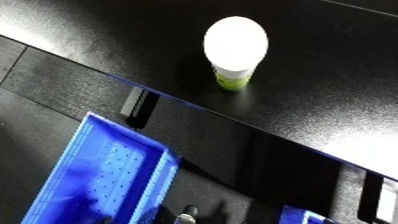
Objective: Pick up the object and place it into the box
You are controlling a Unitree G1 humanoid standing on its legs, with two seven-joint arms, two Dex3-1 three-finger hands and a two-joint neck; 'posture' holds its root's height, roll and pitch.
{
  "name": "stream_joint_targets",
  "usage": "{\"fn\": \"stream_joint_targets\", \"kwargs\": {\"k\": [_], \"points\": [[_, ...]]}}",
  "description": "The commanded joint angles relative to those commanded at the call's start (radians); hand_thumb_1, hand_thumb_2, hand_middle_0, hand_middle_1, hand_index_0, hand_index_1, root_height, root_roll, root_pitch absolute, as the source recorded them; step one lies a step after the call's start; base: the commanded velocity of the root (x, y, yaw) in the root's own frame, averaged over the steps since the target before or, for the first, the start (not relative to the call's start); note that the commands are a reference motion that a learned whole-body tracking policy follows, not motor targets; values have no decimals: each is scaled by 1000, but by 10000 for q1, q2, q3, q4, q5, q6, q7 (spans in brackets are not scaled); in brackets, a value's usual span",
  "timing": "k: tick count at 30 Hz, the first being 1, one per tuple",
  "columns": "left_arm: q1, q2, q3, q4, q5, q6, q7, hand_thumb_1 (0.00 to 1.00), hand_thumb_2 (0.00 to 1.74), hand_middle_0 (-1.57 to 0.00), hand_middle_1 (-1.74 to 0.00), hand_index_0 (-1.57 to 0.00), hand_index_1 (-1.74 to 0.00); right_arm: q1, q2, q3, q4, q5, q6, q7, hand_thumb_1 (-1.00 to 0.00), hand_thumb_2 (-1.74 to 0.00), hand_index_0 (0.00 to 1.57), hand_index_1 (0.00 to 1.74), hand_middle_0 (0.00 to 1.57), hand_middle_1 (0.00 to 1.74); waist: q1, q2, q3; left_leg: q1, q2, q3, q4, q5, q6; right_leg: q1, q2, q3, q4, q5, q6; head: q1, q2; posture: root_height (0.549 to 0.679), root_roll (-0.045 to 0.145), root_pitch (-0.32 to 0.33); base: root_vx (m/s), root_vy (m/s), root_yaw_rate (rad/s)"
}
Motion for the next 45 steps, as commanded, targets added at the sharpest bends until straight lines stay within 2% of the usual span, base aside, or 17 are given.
{"fn": "stream_joint_targets", "kwargs": {"k": [5,9,14,15,16,21,25,29,32,34,37,41,43,45], "points": [[-41,246,14,-1367,-896,18,-711,0,0,0,0,0,0,169,-78,-47,29,87,-55,56,0,0,0,0,0,0,107,21,85,45,6,-44,-27,-27,22,72,-55,-66,-4,7,54,243,229,613,43,-64,2,14,0],[54,495,13,-2891,-1738,133,-1640,0,0,0,0,0,0,297,-163,-135,25,190,-108,85,0,0,0,0,0,0,179,88,152,29,6,-55,-55,-35,24,74,-93,-93,-13,38,83,585,204,614,41,-63,-16,36,18],[126,1250,-54,-5645,-3165,462,-2435,0,0,0,0,0,0,508,-298,-292,15,550,-163,163,0,0,0,0,0,0,314,173,239,1,-40,-127,-108,-52,15,76,-148,-133,-34,83,116,1131,168,614,39,-61,-15,27,67],[126,1250,-54,-5645,-3165,462,-2435,0,0,0,0,0,0,508,-298,-292,15,550,-163,163,0,0,0,0,0,0,314,173,239,1,-40,-127,-108,-52,15,76,-148,-133,-34,83,116,1131,168,614,39,-61,-12,20,104],[97,1605,52,-6873,-3698,764,-2647,0,0,0,0,0,0,585,-339,-362,84,718,-223,215,0,0,0,0,0,0,374,199,264,16,-70,-164,-150,-50,15,86,-176,-152,-51,104,125,1294,177,614,38,-61,-5,6,115],[5,2349,249,-9337,-4349,1535,-3318,0,0,0,0,0,0,741,-400,-486,232,1069,-379,308,0,0,0,0,0,0,503,218,313,63,-127,-233,-206,-62,15,126,-223,-207,-90,154,146,1654,316,615,34,-60,-2,-7,97],[-113,2964,222,-10954,-4663,2574,-4267,0,0,0,0,0,0,843,-454,-508,247,1298,-437,321,0,0,0,0,0,0,573,228,347,135,-182,-281,-261,-79,26,227,-243,-252,-169,202,168,1848,465,617,32,-60,1,-11,77],[-353,3388,-23,-12181,-5199,3524,-5383,0,0,0,0,0,0,878,-503,-464,219,1446,-420,309,0,0,0,0,0,0,586,249,375,203,-232,-310,-301,-114,50,314,-268,-276,-222,227,194,1954,605,617,30,-62,5,-4,44],[-707,3551,-271,-13125,-5845,3897,-5904,0,0,0,0,0,0,867,-513,-397,296,1550,-463,346,0,0,0,0,0,0,571,262,378,238,-259,-317,-313,-151,74,353,-292,-280,-235,230,207,2070,770,618,28,-64,8,-1,27],[-1023,3543,-368,-13565,-6380,3928,-5831,0,0,0,0,0,0,821,-472,-339,403,1610,-501,363,0,0,0,0,0,0,563,255,360,248,-274,-326,-312,-168,82,357,-297,-275,-229,228,207,2124,831,617,28,-64,12,-8,20],[-1402,3230,-228,-13905,-7540,3887,-5151,0,0,0,0,0,0,765,-376,-272,560,1636,-530,388,0,0,0,0,0,0,554,219,313,255,-286,-341,-333,-177,68,323,-287,-256,-199,203,188,2174,926,617,27,-64,17,-14,-6],[-1712,2406,259,-14065,-8972,3428,-3664,0,0,0,0,0,0,770,-157,-266,710,1557,-571,408,0,0,0,0,0,0,564,129,243,270,-313,-374,-399,-161,54,266,-265,-233,-138,151,147,2242,942,615,26,-63,26,-19,-12],[-1824,1952,582,-14091,-9171,3040,-2976,0,0,0,0,0,0,782,-42,-290,768,1514,-583,441,0,0,0,0,0,0,573,85,205,281,-316,-387,-426,-152,42,244,-250,-229,-107,122,122,2263,974,615,26,-63,35,-26,-25],[-1959,1612,970,-14012,-8883,2570,-2288,0,0,0,0,0,0,803,57,-317,812,1453,-583,510,0,0,0,0,0,0,573,43,168,301,-305,-396,-464,-140,32,228,-228,-231,-85,95,99,2294,981,615,26,-62,38,-23,-57]]}}
